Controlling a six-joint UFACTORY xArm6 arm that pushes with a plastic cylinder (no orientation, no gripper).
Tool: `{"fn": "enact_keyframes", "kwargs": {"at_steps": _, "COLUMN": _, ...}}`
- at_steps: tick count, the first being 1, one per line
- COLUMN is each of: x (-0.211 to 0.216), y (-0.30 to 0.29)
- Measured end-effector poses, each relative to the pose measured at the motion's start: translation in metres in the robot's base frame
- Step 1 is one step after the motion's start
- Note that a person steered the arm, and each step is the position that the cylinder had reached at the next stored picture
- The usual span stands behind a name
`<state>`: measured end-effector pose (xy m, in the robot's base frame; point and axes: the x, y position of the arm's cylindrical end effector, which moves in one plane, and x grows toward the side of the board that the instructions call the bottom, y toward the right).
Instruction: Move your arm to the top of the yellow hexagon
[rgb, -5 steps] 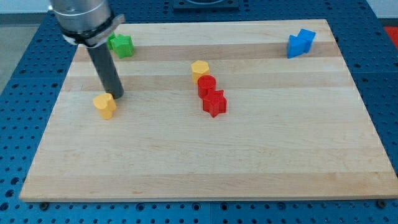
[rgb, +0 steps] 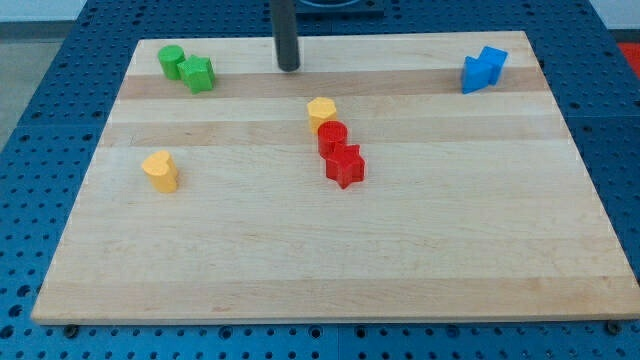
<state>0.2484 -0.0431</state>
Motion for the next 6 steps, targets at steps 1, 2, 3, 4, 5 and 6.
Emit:
{"fn": "enact_keyframes", "kwargs": {"at_steps": 1, "x": 0.005, "y": 0.054}}
{"fn": "enact_keyframes", "kwargs": {"at_steps": 2, "x": 0.034, "y": 0.083}}
{"fn": "enact_keyframes", "kwargs": {"at_steps": 3, "x": 0.057, "y": 0.108}}
{"fn": "enact_keyframes", "kwargs": {"at_steps": 4, "x": 0.057, "y": 0.108}}
{"fn": "enact_keyframes", "kwargs": {"at_steps": 5, "x": 0.063, "y": 0.087}}
{"fn": "enact_keyframes", "kwargs": {"at_steps": 6, "x": 0.064, "y": 0.068}}
